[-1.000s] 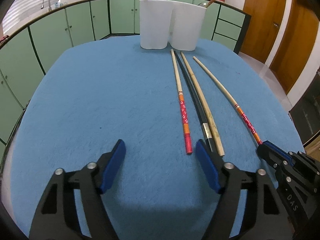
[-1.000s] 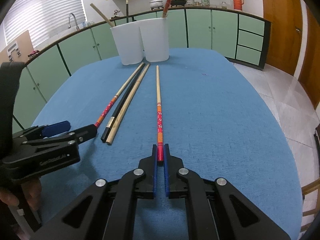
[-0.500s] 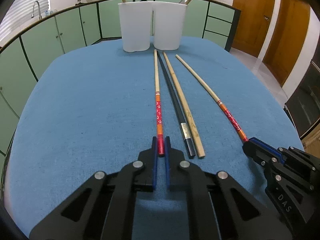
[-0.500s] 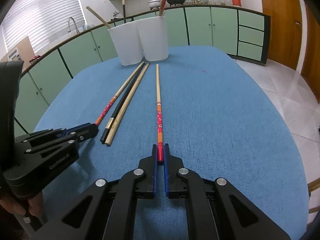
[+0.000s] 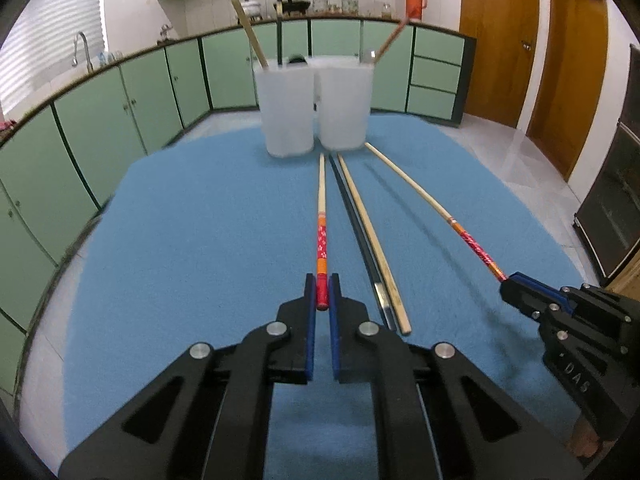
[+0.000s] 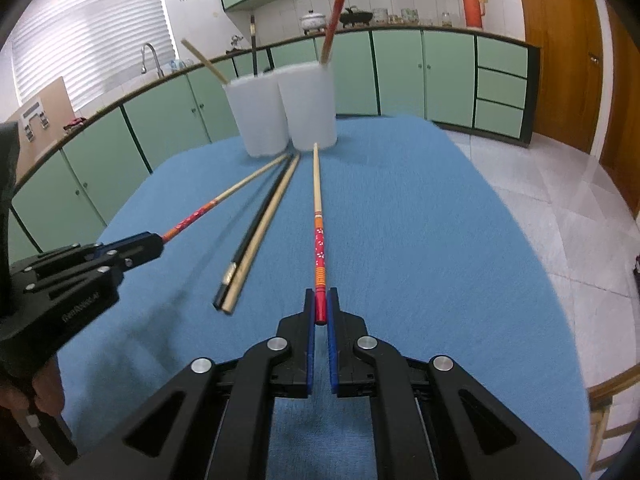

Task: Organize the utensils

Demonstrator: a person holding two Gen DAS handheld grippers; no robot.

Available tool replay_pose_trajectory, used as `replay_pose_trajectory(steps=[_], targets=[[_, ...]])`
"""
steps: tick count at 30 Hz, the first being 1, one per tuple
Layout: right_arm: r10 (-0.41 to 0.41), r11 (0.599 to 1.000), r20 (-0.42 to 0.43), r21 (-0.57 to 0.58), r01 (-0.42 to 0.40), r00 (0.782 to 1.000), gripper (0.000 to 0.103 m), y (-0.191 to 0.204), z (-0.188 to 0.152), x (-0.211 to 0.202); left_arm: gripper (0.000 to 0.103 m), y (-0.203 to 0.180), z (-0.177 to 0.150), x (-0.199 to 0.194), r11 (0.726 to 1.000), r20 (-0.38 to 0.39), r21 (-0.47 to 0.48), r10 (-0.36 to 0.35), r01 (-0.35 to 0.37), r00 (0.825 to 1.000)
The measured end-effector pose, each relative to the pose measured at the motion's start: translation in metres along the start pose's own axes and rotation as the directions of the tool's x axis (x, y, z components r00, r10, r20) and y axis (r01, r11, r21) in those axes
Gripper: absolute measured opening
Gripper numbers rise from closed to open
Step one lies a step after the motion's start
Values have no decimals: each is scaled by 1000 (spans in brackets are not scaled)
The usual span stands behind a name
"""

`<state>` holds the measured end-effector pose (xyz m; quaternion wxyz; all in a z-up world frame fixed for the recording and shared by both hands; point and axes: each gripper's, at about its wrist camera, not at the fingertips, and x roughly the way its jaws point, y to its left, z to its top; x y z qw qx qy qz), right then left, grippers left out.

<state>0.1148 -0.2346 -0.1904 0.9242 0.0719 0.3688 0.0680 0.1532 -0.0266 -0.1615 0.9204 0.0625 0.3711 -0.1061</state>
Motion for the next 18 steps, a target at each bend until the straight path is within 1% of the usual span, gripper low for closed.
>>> replay_pose_trajectory(steps=[4,8,10,18], targets=[[-3,1000,13,-14,3,1000,5,-1,11,-13,5,2,12,-19,1000,48,15,12,-13,999],[4,1000,-38,10,-3,999,5,-3,16,-11,5,2,18,-28,1000,70,23,7,-9,998],[8,1000,-48,17,-7,999,5,-4,14,-6,5,0,16,-26,1000,65,26,8,-9,998],[22,999,-87,27,-19,996,5,-6,-2,15,5,4,-2,-3,1000,1,5,1,-1,1000]])
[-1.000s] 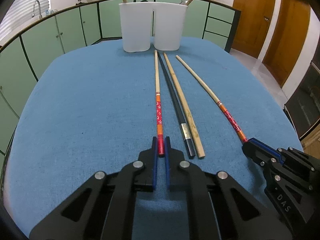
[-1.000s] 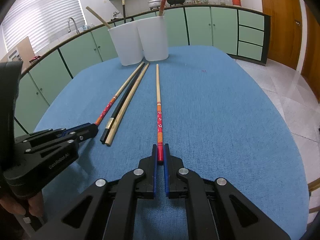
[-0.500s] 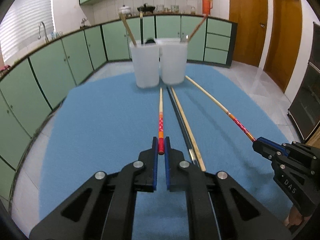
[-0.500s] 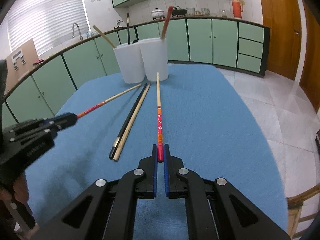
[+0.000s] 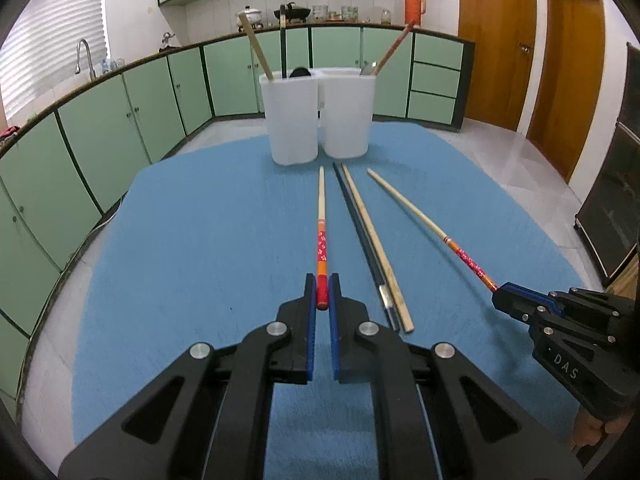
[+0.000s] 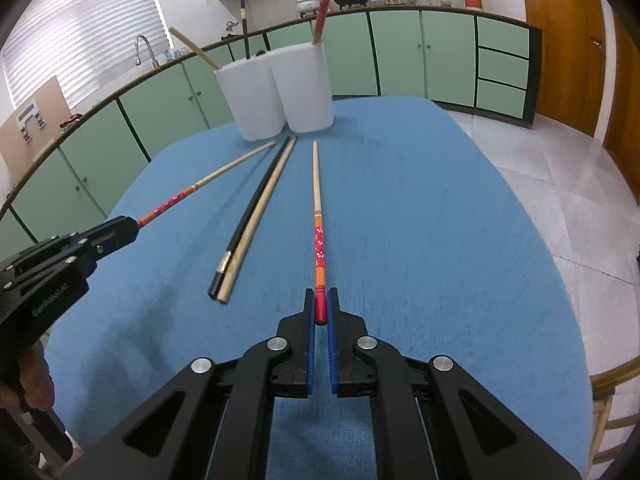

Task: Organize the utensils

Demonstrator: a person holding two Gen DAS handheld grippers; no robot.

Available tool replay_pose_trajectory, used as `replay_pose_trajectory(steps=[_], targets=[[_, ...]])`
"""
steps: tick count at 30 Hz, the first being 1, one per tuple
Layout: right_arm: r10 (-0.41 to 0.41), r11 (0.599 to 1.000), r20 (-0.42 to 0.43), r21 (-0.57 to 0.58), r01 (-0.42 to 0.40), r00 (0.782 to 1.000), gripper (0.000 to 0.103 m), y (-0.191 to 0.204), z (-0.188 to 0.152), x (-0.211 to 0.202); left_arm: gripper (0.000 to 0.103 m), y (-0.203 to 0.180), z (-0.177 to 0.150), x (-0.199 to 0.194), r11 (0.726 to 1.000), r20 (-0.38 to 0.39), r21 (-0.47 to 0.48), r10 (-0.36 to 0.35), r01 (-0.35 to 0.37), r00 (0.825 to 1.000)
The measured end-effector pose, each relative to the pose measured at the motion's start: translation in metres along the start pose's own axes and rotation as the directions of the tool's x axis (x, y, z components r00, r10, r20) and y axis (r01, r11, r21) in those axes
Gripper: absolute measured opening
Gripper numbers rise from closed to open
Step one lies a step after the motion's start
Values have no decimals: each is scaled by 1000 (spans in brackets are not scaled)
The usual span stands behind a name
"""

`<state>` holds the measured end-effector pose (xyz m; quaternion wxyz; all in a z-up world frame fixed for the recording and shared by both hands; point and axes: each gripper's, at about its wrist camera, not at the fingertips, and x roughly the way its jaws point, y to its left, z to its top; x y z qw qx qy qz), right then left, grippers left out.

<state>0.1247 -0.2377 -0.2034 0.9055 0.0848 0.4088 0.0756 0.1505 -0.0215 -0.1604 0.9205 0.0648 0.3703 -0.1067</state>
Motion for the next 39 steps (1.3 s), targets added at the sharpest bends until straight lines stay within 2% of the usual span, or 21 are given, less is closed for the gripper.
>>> replay_pose_trajectory(steps=[3,5,6,13,23,26,29,33,39], targets=[[27,1000,-13,-5,-27,1000,7,-1,-3,3,5,1,-4,4,1000,-13,-4,-4,4,1000],[32,999,-14,-17,-32,999,17,1,-6,1,5,3,-5,6,1000,-17,-4,-5,5,1000],[37,999,-11,-28,-37,999,25,2,-8,0,5,3,-6,6,1000,-19,-3,-5,5,1000],[37,998,-24,-47,-38,999,26,1,-24,-4,5,4,-10,10,1000,-35,-5,-8,8,999],[20,998,-9,-60,-20,1000,26,4,-22,-3,5,4,-10,16,1000,-48,-6,-9,8,999],[-10,996,-2,-93,10,1000,18,9,-22,1,5,4,-10,16,1000,-49,-5,-9,9,999],[-62,985,20,-158,65,998,7,17,-25,3,5,4,-10,17,1000,-50,-8,-9,9,999],[-95,973,38,-207,101,995,6,24,-28,4,5,3,-10,17,1000,-49,-8,-11,10,999],[-68,982,71,-171,79,995,5,18,-15,-14,5,8,-2,4,1000,-17,-4,0,0,1000]])
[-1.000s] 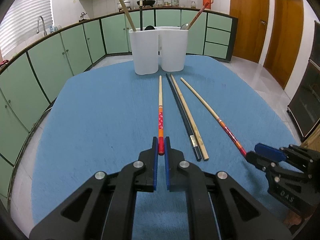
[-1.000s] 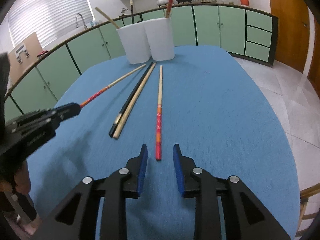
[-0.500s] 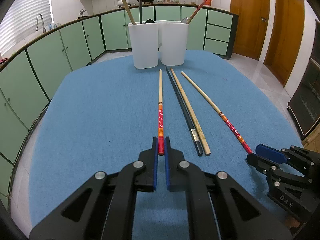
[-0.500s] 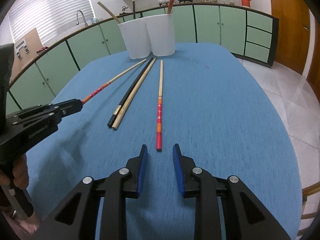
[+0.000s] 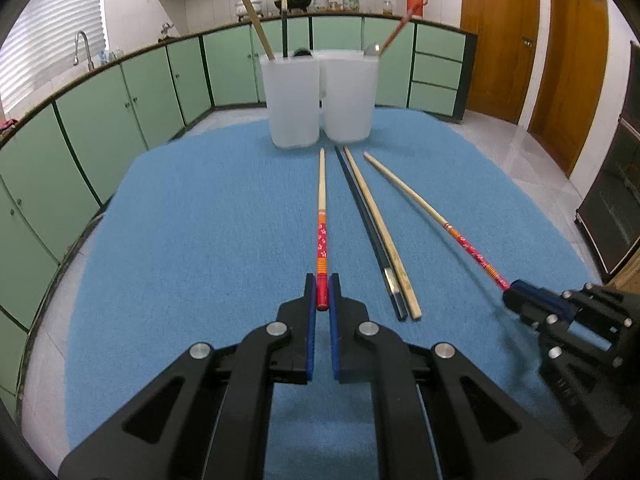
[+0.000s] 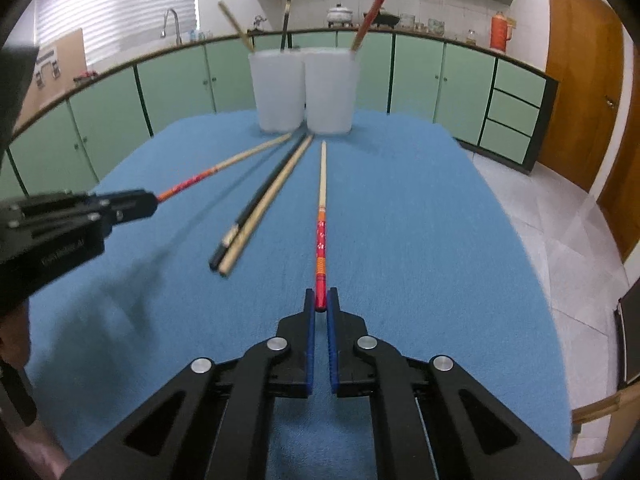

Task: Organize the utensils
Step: 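Carry the red chopstick with the left tool while the right tool carries its chopstick to the holder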

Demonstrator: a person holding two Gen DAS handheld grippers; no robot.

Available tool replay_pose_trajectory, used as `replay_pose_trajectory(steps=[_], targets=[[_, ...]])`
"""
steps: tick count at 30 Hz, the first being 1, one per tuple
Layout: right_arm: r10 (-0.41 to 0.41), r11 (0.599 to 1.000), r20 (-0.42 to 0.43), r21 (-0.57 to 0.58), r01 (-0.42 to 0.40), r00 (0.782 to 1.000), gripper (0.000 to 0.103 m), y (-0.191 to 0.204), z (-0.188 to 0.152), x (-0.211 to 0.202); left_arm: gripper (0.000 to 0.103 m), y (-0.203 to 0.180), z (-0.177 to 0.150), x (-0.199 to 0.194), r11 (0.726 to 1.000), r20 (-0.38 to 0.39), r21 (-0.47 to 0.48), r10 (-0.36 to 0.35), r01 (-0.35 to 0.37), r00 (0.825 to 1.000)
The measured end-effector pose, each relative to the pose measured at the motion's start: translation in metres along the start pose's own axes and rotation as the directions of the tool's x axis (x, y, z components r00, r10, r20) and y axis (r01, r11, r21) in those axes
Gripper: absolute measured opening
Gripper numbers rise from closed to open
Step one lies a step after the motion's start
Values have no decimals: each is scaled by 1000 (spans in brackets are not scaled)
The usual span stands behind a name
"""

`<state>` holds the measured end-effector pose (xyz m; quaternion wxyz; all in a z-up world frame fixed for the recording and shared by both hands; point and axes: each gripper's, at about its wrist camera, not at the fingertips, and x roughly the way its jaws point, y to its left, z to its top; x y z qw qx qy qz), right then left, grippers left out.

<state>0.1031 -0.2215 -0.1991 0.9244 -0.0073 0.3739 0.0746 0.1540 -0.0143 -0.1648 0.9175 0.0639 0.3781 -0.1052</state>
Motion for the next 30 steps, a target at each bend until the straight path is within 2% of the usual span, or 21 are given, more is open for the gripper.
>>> replay_pose_trajectory(steps=[8,17,30], targets=[[26,999,106,15,-28,994,5,-18,55,-43,5,10,36,-41,1000,116,5,13,-13,993],[58,998,188,27,-65,980,5,-31,113,-70,5,25,77,-66,1000,190,-21,-10,14,982],[106,994,223,12,-112,969,5,-40,173,-75,5,34,129,-72,996,223,-49,-60,72,973]])
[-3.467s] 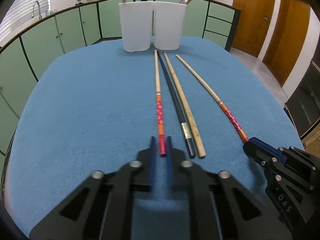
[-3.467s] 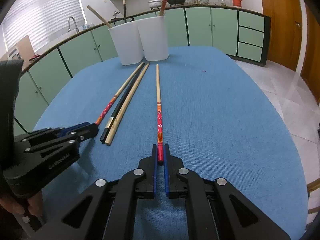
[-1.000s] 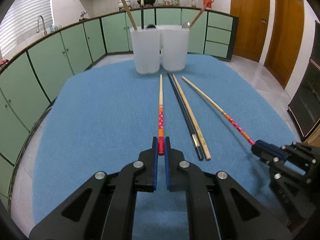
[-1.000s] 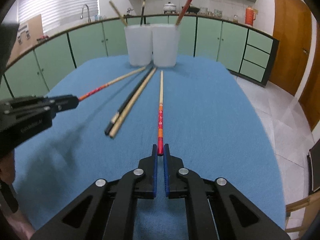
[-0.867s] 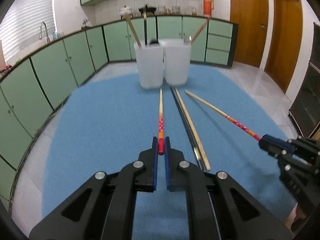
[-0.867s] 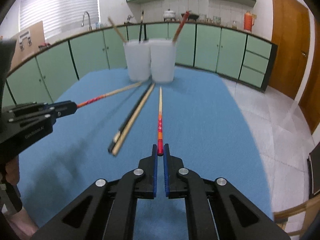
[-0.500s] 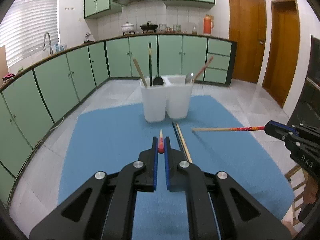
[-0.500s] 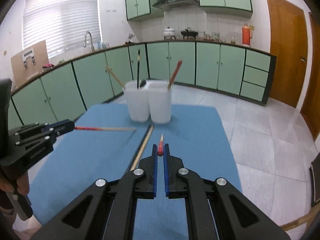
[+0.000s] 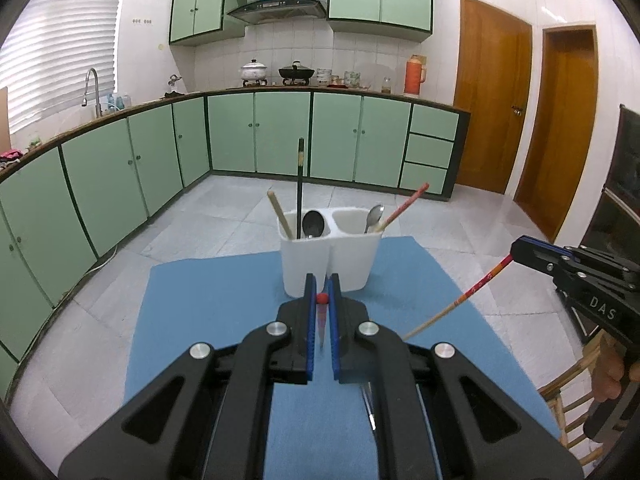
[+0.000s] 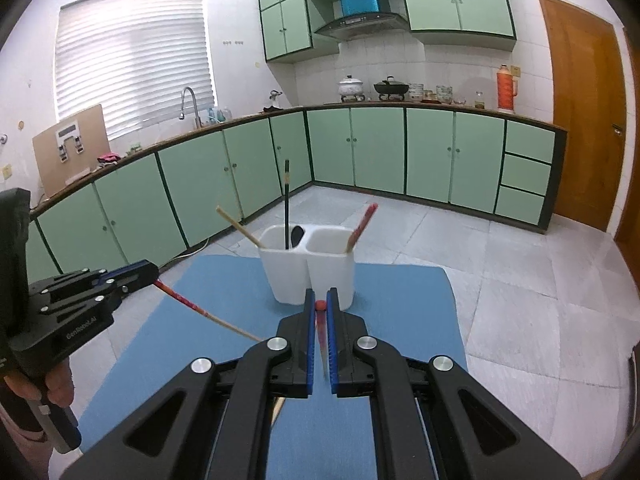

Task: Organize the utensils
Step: 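Carry the red chopstick with the left tool while the right tool carries its chopstick to the holder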

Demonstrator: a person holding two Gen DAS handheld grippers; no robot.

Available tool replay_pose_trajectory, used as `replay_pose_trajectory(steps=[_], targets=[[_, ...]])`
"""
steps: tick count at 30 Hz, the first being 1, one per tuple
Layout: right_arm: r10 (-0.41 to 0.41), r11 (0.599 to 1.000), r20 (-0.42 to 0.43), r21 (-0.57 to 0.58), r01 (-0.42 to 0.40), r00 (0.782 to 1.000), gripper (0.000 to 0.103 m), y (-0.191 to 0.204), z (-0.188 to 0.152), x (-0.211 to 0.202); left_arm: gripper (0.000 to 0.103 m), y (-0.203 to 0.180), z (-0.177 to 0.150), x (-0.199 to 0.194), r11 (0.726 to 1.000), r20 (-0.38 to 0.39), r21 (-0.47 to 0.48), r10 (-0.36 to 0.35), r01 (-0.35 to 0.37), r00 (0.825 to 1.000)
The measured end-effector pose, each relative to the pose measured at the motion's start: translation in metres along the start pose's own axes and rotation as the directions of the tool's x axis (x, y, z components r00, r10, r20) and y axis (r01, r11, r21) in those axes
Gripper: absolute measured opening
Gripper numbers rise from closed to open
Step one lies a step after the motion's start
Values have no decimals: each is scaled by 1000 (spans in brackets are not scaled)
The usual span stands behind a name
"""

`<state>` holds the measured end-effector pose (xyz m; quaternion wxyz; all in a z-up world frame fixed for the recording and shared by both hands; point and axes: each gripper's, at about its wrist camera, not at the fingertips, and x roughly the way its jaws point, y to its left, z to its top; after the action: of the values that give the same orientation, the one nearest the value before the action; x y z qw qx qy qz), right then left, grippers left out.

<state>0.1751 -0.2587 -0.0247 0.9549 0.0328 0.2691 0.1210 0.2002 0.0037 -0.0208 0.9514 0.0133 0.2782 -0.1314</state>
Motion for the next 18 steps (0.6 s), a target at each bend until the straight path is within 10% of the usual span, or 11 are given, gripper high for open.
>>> replay_pose_trajectory(steps=[18], targets=[[47,999,80,-30,-45,996,5,-6,51,6,5,4,40,-9,1000,82,-7,-20,20,996]])
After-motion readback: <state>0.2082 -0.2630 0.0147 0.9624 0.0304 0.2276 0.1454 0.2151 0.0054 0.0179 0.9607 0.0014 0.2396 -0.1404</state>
